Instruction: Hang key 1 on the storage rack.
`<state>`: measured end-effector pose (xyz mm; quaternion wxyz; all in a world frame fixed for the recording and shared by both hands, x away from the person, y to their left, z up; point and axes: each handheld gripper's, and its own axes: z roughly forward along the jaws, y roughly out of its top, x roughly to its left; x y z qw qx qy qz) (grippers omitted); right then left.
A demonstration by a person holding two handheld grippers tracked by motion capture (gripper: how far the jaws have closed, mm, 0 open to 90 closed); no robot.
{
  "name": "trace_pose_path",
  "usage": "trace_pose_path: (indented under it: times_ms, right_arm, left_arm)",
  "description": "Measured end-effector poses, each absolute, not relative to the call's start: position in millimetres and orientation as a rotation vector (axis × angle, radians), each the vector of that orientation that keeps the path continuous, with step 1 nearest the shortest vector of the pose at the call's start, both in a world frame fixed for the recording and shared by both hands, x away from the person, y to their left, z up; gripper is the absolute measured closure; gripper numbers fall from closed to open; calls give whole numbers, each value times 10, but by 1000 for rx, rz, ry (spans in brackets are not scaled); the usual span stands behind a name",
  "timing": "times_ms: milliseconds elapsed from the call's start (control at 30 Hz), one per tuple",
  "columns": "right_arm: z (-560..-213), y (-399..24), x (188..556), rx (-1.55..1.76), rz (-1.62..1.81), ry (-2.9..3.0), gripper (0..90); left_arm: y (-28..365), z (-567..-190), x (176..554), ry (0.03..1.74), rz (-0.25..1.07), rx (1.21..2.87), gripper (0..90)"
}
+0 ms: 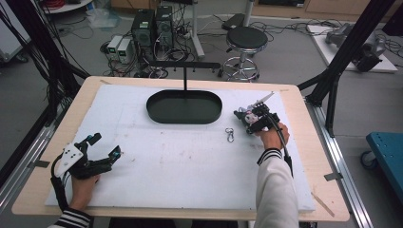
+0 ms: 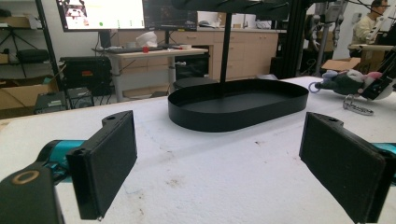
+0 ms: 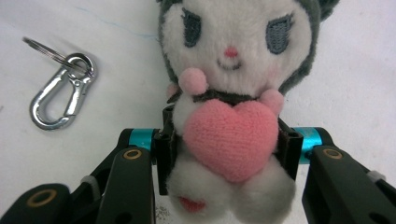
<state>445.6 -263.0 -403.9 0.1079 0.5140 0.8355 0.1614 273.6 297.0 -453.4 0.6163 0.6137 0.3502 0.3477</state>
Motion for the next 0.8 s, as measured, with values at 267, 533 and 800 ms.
trace_pose_path:
  times_ms: [267, 533, 800]
  right_arm:
    - [-3935, -2648, 4408, 1464, 524, 2441, 549]
    - [-3805, -2638, 4349, 1408, 680, 2415, 549]
    - [-3684, -2604, 4287, 1347, 815, 2376, 549]
  left_arm:
    - [2969, -4535, 2737, 807, 802, 1412, 116]
    - [2970, -4534, 2736, 806, 801, 1415, 116]
    - [2966, -4534, 2736, 804, 805, 1415, 116]
